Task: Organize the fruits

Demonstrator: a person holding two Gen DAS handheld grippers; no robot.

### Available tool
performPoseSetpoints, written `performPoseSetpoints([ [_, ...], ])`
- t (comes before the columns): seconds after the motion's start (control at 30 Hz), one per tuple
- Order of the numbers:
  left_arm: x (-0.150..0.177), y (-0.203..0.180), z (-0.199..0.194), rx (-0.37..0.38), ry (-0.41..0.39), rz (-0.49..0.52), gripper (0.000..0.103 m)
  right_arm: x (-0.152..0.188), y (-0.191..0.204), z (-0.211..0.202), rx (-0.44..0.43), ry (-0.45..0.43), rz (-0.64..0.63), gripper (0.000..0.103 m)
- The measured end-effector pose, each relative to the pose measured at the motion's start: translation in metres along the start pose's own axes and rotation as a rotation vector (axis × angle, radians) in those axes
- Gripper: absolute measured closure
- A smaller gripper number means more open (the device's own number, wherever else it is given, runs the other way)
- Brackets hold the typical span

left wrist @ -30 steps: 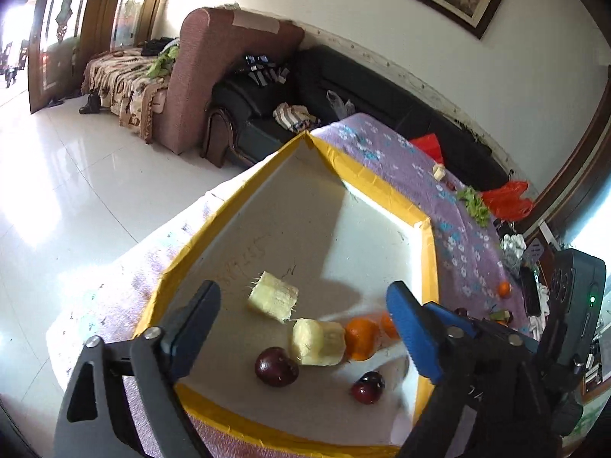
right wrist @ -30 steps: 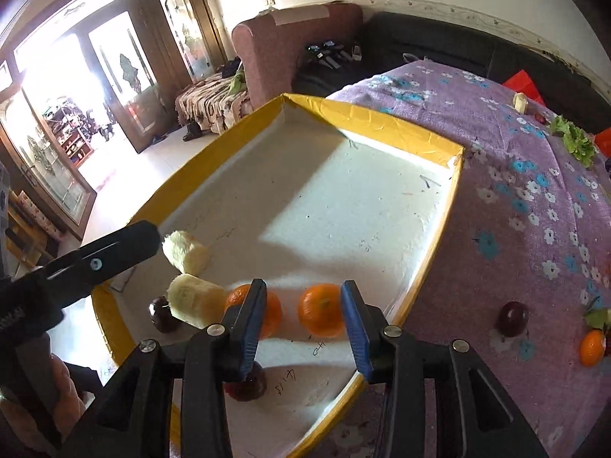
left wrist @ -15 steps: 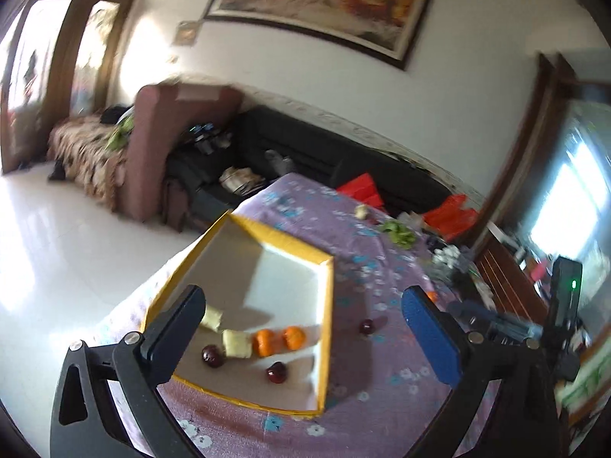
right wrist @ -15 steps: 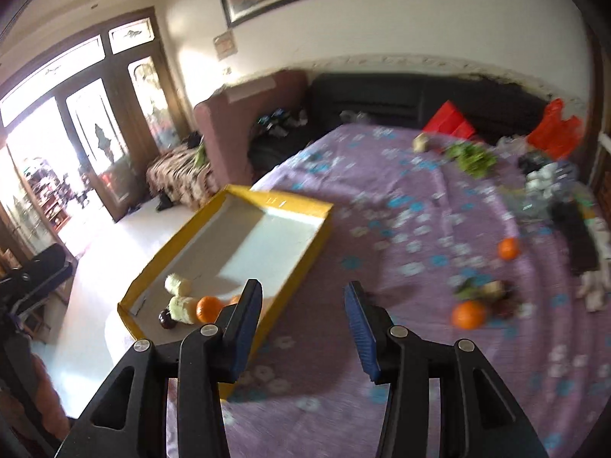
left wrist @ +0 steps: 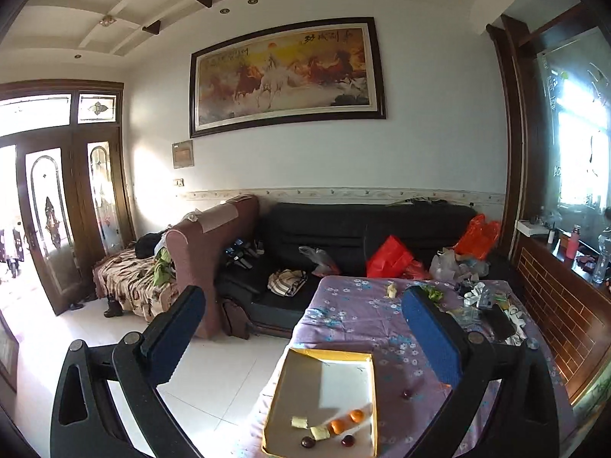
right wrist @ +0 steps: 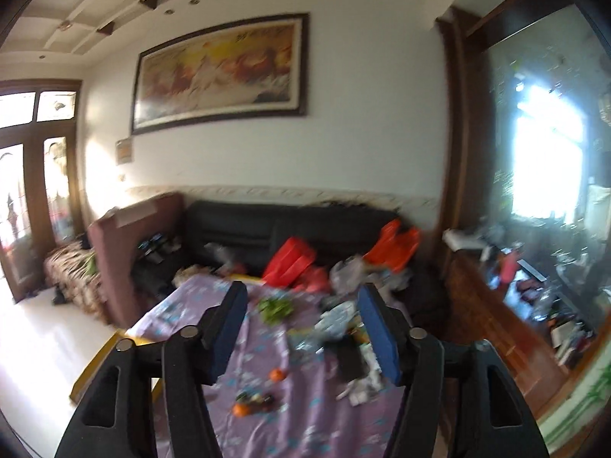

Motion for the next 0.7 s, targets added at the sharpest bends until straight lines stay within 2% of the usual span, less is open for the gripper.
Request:
performPoseSetpoints([
  [0.07,-0.004,-0.003,0.012,0.038,0.018,-0.031,0.000,-0.013,-0.008,-0.005,0.011,0.001,0.011,0.021],
  [0.17,0.020,-0.021,0.035,0.066,0.048,-0.040,0.000,0.005,-0.006,0.001,-0.006,0.019,0.012,0.015],
  [0.23,0.048,-0.042,0.054,0.100,0.087,-0.023,0.000,0.040,-0.003,0.023,-0.051,0.083,0.028,0.014],
  [0.4,0.133,-0.101,0.093,0.211,0.208,0.011,0.000,0.166,0.019,0.091,-0.148,0.278,0.032,0.014],
  [0.53,0.194,-0.132,0.126,0.301,0.331,-0.012,0.000,0.260,0.037,0.151,-0.240,0.446,0.104,0.026],
  [0.6,0.216,-0.142,0.139,0.309,0.362,-0.008,0.004,0.292,0.043,0.170,-0.266,0.501,0.127,0.031],
  [0.67,0.239,-0.149,0.155,0.315,0.409,-0.001,0.024,0.318,0.050,0.188,-0.276,0.543,0.135,0.035],
  [0.7,0.248,-0.151,0.162,0.322,0.434,-0.006,0.031,0.329,0.052,0.197,-0.271,0.554,0.138,0.035],
])
Point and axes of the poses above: each gripper's, at about its wrist camera, not at the fingertips, and z roughly the way its jaws point, y to its left, x to its underside, the point moved 2 cm from there along z, roughly the way its jaws point, and after that the axes turned 4 degrees about -y, right-handed, at the moved point
